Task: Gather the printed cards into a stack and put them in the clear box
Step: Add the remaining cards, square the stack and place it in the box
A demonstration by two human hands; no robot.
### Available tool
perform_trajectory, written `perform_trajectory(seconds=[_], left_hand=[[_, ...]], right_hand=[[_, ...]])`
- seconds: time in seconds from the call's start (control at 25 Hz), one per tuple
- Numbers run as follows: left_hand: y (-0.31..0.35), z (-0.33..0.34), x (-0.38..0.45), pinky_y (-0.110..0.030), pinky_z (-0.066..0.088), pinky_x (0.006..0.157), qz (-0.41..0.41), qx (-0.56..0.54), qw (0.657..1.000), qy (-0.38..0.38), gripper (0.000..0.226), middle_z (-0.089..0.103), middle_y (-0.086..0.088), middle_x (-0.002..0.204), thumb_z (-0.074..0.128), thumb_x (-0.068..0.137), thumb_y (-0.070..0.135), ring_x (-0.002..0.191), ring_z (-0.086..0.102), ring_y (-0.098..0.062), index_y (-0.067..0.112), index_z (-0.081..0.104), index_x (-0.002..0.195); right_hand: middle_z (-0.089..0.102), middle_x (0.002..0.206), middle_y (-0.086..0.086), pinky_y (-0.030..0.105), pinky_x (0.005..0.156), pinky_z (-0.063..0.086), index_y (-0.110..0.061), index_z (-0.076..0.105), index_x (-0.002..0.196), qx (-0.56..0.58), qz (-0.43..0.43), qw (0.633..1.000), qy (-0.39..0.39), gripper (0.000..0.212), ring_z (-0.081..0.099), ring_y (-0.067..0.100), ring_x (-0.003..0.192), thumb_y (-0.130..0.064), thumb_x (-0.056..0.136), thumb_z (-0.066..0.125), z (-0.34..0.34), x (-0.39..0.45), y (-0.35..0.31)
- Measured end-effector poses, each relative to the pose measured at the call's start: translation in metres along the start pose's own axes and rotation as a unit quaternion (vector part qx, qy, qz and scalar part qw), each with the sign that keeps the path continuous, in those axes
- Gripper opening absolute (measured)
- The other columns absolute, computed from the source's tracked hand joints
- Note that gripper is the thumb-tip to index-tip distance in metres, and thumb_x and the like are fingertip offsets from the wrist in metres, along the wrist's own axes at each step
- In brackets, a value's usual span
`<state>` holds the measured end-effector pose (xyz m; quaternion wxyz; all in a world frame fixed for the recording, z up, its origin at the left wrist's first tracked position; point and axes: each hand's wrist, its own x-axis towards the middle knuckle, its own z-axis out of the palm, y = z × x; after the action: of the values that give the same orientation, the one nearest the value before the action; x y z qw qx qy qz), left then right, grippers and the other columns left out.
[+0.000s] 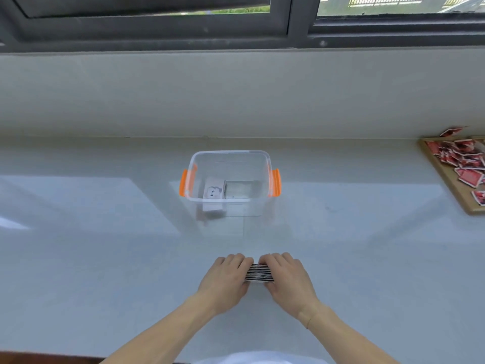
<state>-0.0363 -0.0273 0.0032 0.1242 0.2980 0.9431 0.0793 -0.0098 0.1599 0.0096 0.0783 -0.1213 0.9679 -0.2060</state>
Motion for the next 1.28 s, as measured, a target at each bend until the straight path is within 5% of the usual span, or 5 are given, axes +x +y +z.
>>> perform_trajectory(seconds=[0.16, 0.68, 0.96, 1.08, 1.28], left_hand=[[-0.001, 0.002, 0.0, -0.035, 0.049, 0.073, 0.007, 0.026, 0.999, 0.028, 0.028, 0.058, 0.001, 0.1, 0.052, 0.082, 0.026, 0.085, 0.058, -0.024, 0.019, 0.05, 0.108], [0.001, 0.016, 0.007, -0.038, 0.04, 0.084, -0.038, 0.016, 0.999, -0.006, 0.03, 0.05, -0.002, 0.111, 0.045, 0.085, 0.021, 0.095, 0.05, -0.027, 0.019, 0.042, 0.115], [-0.001, 0.021, 0.009, -0.037, 0.039, 0.087, -0.038, -0.007, 0.999, -0.011, 0.034, 0.048, -0.001, 0.113, 0.048, 0.084, 0.022, 0.099, 0.052, -0.026, 0.02, 0.041, 0.117], [-0.006, 0.023, 0.003, -0.031, 0.034, 0.106, -0.063, -0.167, 0.984, 0.018, 0.056, 0.045, 0.003, 0.136, 0.056, 0.084, 0.025, 0.125, 0.044, -0.018, 0.02, 0.037, 0.136], [-0.01, 0.032, -0.033, -0.019, 0.011, 0.115, -0.182, -0.451, 0.871, 0.069, 0.086, 0.012, 0.018, 0.156, 0.065, 0.085, 0.016, 0.143, 0.01, 0.005, 0.026, 0.01, 0.151]], right_hand=[[0.062, 0.101, -0.007, 0.034, 0.069, 0.047, -0.024, 0.054, 0.112, -0.027, -0.03, 0.999, 0.032, 0.039, 0.054, 0.023, 0.086, -0.015, 0.075, 0.063, 0.004, -0.005, 0.002], [0.06, 0.095, -0.006, 0.034, 0.063, 0.049, -0.022, 0.055, 0.111, -0.085, -0.008, 0.996, 0.017, 0.036, 0.055, 0.023, 0.079, -0.031, 0.078, 0.067, 0.018, -0.009, -0.001], [0.064, 0.095, -0.003, 0.046, 0.086, 0.053, -0.019, 0.06, 0.104, -0.152, 0.006, 0.988, 0.012, 0.043, 0.06, 0.024, 0.088, -0.047, 0.073, 0.071, 0.02, 0.0, -0.009], [0.061, 0.085, -0.003, 0.035, 0.061, 0.051, -0.019, 0.06, 0.1, -0.136, 0.006, 0.991, 0.009, 0.036, 0.057, 0.024, 0.073, -0.043, 0.076, 0.072, 0.021, 0.001, -0.009], [0.06, 0.084, -0.001, 0.037, 0.057, 0.049, -0.019, 0.058, 0.098, -0.136, 0.014, 0.991, -0.003, 0.035, 0.056, 0.026, 0.074, -0.041, 0.075, 0.072, 0.02, 0.001, -0.01]])
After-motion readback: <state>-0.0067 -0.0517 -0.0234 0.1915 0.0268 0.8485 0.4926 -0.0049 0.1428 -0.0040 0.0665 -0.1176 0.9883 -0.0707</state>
